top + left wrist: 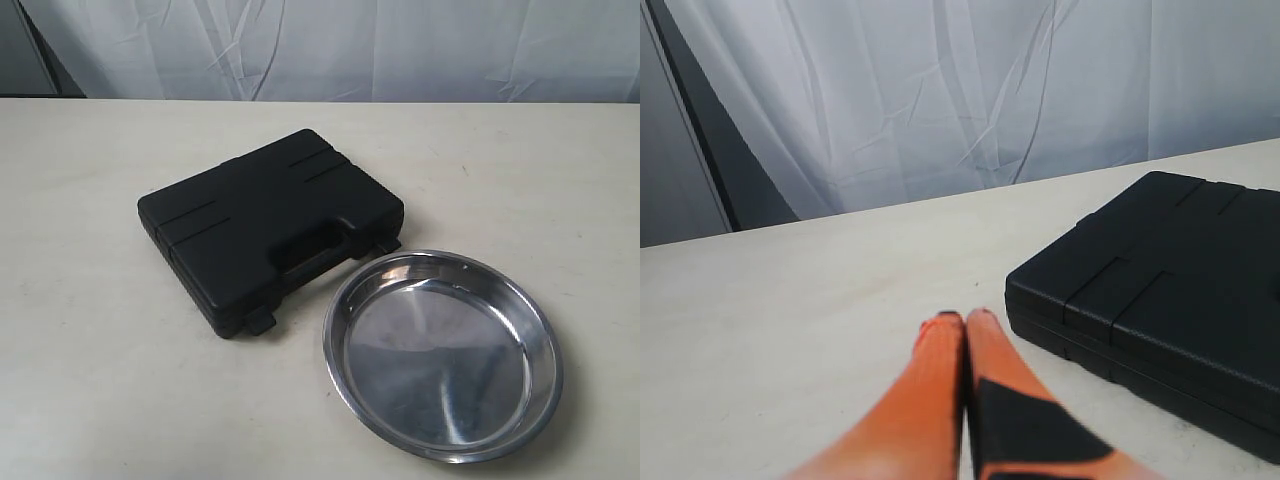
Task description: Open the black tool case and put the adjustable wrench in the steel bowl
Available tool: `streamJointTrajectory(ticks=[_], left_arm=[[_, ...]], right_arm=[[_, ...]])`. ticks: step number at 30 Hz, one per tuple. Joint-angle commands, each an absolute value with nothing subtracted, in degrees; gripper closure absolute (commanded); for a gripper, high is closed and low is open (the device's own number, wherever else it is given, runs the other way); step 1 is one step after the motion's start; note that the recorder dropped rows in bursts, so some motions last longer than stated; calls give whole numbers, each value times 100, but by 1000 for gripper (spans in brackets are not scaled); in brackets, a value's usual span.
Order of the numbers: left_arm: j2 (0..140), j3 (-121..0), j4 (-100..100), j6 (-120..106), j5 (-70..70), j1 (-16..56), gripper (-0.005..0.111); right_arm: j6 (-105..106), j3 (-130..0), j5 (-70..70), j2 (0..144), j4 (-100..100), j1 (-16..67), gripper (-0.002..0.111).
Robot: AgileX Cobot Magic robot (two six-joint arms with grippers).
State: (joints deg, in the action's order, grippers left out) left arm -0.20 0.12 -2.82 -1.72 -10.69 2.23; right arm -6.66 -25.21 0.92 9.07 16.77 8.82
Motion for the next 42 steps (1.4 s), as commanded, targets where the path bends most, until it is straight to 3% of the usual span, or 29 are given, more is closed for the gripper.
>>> streamJointTrajectory(ticks=[1, 6, 12, 16, 20, 22, 42], left_arm=[[0, 0, -267, -172, -1031, 244, 106], [0, 0, -267, -172, -1031, 244, 106], [0, 0, -267, -172, -1031, 244, 106], [0, 0, -267, -172, -1031, 244, 106], [0, 0, -267, -172, -1031, 244, 106], [0, 0, -267, -172, -1031, 244, 106], [0, 0, -267, -172, -1031, 244, 106]], right_arm=[[-266, -3596, -1274, 2637, 523, 867, 108], [1926, -4979, -2713, 5058, 1380, 1207, 108], [3955, -6495, -3705, 7999, 1874, 2584, 106], [4053, -7134, -3802, 9401, 912, 3382, 90], [4053, -7473, -3883, 10533, -215, 3949, 66], [4053, -7529, -3924, 10860, -551, 4112, 61], [4053, -7569, -3309, 11761, -1596, 4411, 65]])
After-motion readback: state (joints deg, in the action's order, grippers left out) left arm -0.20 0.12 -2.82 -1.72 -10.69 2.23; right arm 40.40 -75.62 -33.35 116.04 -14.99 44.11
